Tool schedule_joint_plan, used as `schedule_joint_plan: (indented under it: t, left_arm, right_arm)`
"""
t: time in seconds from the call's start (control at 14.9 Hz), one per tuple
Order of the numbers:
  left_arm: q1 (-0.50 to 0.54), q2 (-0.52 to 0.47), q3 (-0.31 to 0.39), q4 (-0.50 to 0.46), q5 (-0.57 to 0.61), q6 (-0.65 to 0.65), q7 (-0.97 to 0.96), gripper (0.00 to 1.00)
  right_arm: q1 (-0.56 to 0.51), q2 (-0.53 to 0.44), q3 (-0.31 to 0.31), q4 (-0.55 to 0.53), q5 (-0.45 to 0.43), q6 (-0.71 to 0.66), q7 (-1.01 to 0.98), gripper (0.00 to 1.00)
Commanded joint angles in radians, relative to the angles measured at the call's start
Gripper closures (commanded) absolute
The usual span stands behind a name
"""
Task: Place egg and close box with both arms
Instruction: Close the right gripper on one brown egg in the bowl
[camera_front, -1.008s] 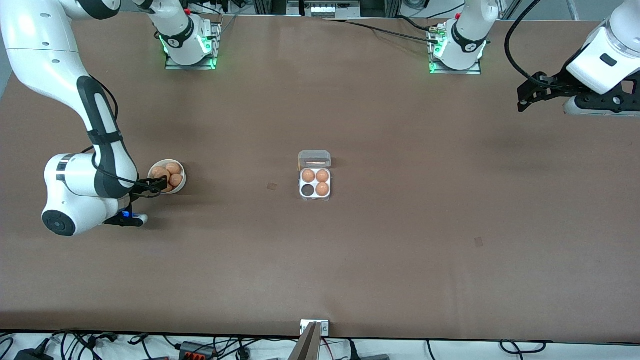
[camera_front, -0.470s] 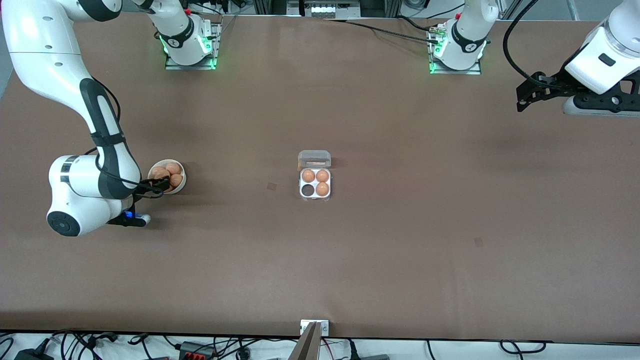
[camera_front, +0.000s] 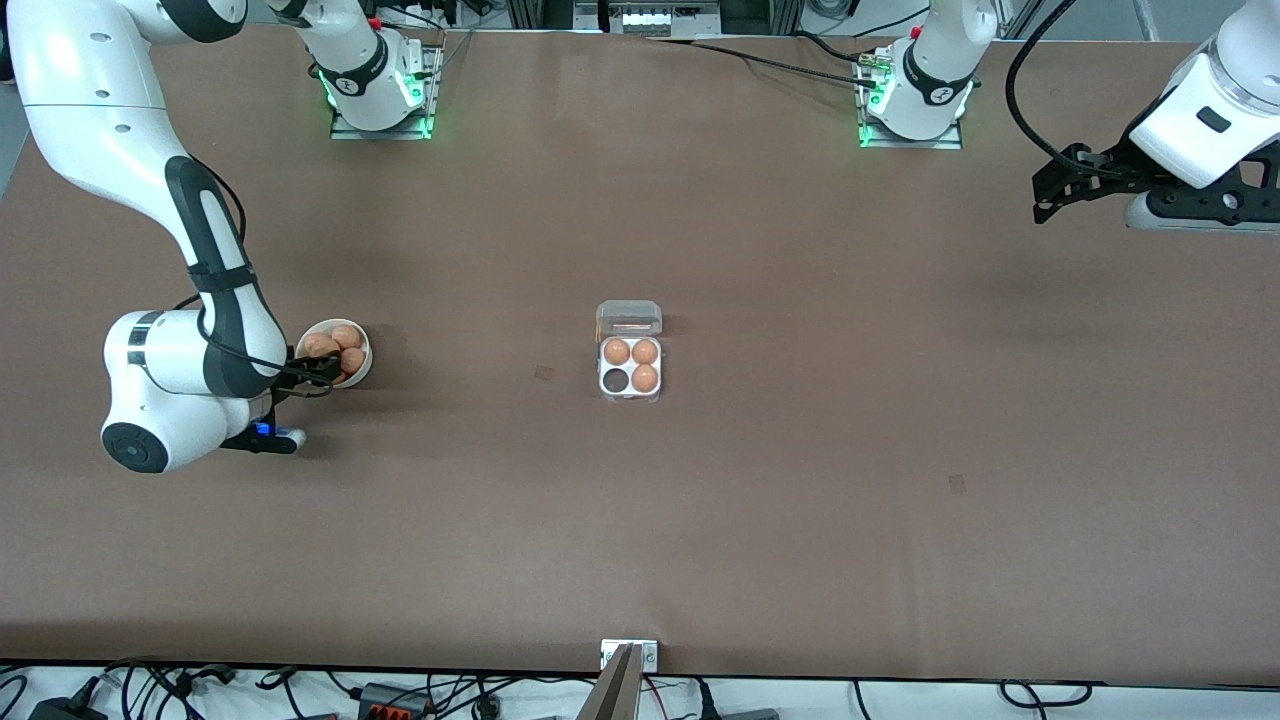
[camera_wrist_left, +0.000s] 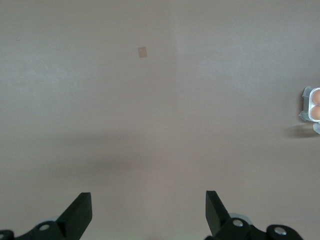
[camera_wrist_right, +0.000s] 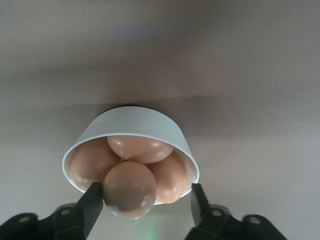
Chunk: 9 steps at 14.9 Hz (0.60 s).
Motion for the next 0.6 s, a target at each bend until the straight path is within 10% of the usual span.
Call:
schedule_joint_plan:
  t: [0.0,0.54]
  left_arm:
    - [0.012,0.014,-0.010,0.034,-0.008,-0.028,0.000,0.00]
    - [0.010,0.014,-0.011,0.034,-0.011,-0.028,0.000,0.00]
  right_arm:
    - [-0.001,0.012,0.006,0.023,0.011,-0.017,0.011,0.36]
    - [-0.001,0.012,0.006,0.023,0.011,-0.022,0.011,0.55]
